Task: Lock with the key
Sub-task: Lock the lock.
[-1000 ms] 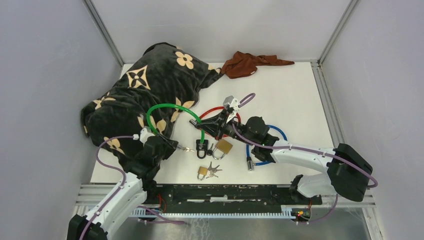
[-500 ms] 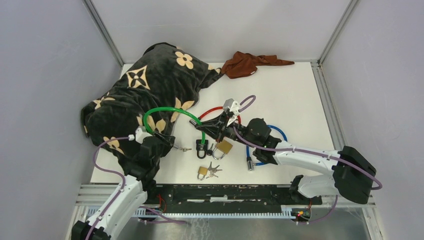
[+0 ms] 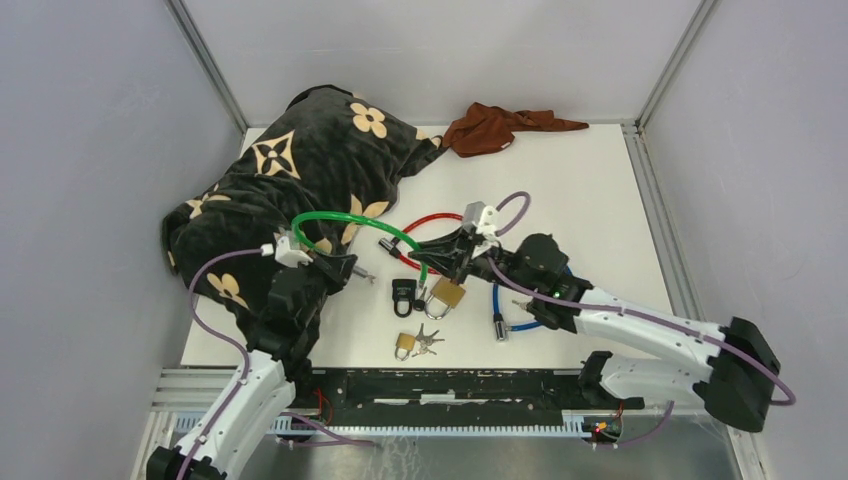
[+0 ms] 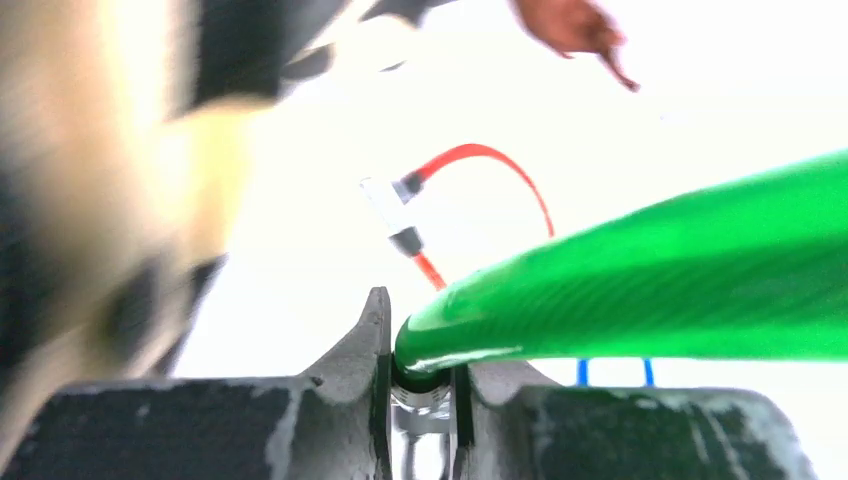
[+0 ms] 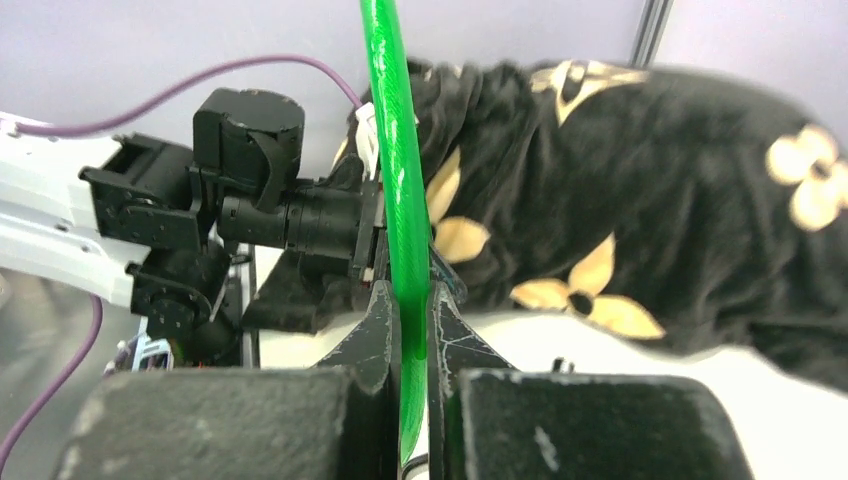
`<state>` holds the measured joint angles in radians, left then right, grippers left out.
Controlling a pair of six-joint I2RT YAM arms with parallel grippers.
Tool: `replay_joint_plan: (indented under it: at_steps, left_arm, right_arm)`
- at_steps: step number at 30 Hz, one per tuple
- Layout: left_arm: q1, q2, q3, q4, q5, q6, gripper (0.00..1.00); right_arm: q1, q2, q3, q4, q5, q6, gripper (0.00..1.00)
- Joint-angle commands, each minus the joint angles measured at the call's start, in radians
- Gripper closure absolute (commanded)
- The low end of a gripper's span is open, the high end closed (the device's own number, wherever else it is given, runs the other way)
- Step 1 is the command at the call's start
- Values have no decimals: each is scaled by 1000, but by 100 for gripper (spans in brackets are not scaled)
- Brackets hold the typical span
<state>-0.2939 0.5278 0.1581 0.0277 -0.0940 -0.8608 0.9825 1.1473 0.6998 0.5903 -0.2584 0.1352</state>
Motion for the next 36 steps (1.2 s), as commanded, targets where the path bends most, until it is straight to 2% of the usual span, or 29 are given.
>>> replay_joint_plan:
  at_steps: [1, 5, 9, 11, 14, 17, 20, 22, 24, 26, 28, 31, 33, 36]
  left_arm:
    - [2, -24, 149, 532, 504, 364, 98]
    - [-2, -26, 244, 692, 996, 664, 98]
    - [-12, -3, 377, 699, 1309, 920, 98]
    - [-20, 9, 485, 635, 1387, 1009, 98]
    - [-22, 14, 579, 512, 1430, 1140, 98]
    - [-23, 26, 630, 495, 1472, 1164, 98]
    - [-26, 56, 664, 482, 1515, 1127, 98]
    - [-36, 64, 667, 464, 1517, 1148, 98]
    - [-75, 63, 643, 491, 1451, 1128, 98]
    - [-123, 58, 576, 721, 1312, 905, 98]
    - [-151, 53, 523, 859, 1241, 727, 98]
    - [-188, 20, 453, 911, 1170, 728, 98]
    - [-192, 5, 420, 956, 997, 638, 98]
    - [-192, -21, 387, 976, 756, 499, 98]
  right_arm:
    - [-30, -144, 117, 37, -35, -73, 100]
    - [-31, -197, 159, 60, -67, -92, 100]
    - [-31, -248, 148, 102, -66, -108, 100]
    - [-32, -278, 144, 116, -87, -114, 100]
    - [-31, -308, 154, 112, -127, -116, 100]
    - [-32, -329, 155, 122, -178, -118, 100]
    - [-31, -325, 143, 180, -187, -71, 100]
    - [-30, -312, 119, 281, -179, -10, 100]
    - [-29, -283, 96, 398, -156, 60, 100]
    - [-30, -246, 101, 462, -112, 99, 100]
    - [-30, -205, 122, 509, -95, 129, 100]
    - [-27, -144, 148, 621, -125, 201, 100]
    - [-22, -114, 165, 676, -140, 233, 100]
    - [-10, -78, 224, 665, -158, 241, 100]
